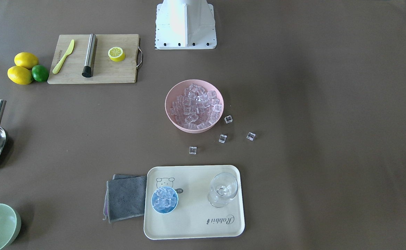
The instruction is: Put ice in cup with scoop
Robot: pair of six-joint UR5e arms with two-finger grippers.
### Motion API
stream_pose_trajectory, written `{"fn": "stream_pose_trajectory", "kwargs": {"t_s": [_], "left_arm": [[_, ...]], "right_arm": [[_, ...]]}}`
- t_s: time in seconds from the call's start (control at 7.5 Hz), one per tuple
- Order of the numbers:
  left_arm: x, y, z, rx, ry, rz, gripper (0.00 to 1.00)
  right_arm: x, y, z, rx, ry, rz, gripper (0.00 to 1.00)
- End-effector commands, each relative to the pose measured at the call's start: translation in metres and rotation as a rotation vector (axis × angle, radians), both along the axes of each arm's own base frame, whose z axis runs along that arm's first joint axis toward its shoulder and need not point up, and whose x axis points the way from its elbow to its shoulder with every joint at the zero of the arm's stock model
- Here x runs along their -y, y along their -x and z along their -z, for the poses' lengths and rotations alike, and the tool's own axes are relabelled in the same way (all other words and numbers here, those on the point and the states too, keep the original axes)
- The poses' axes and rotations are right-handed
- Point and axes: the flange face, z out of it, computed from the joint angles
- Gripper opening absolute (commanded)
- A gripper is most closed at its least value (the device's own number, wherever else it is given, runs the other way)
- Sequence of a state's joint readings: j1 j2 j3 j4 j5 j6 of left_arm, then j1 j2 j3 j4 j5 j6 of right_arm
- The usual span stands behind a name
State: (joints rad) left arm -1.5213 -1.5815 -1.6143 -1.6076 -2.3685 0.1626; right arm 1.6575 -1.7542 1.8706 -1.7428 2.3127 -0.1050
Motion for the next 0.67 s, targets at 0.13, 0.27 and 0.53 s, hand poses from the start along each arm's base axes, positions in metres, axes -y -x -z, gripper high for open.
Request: {"fn": "stream_pose_trajectory", "kwargs": {"t_s": [0.13, 0.27, 0.53], "left_arm": [[0.0, 0.001, 0.0013, 0.0, -0.003, 0.002, 1.0], [-0.0007, 0.001, 0.0005, 0.0, -0.001, 0.002, 1.0], [-0.0006, 0.001, 0.0013, 0.0, -0.003, 0.002, 1.0]], "right_arm": [[-0.0012, -0.0021, 0.0, -0.016, 0.015, 0.004, 1.0], [-0.0001, -0.003, -0.0009, -0.027, 0.016, 0.005, 1.0], [0.0002, -0.0031, 0.0001, -0.027, 0.011, 0.005, 1.0]]}}
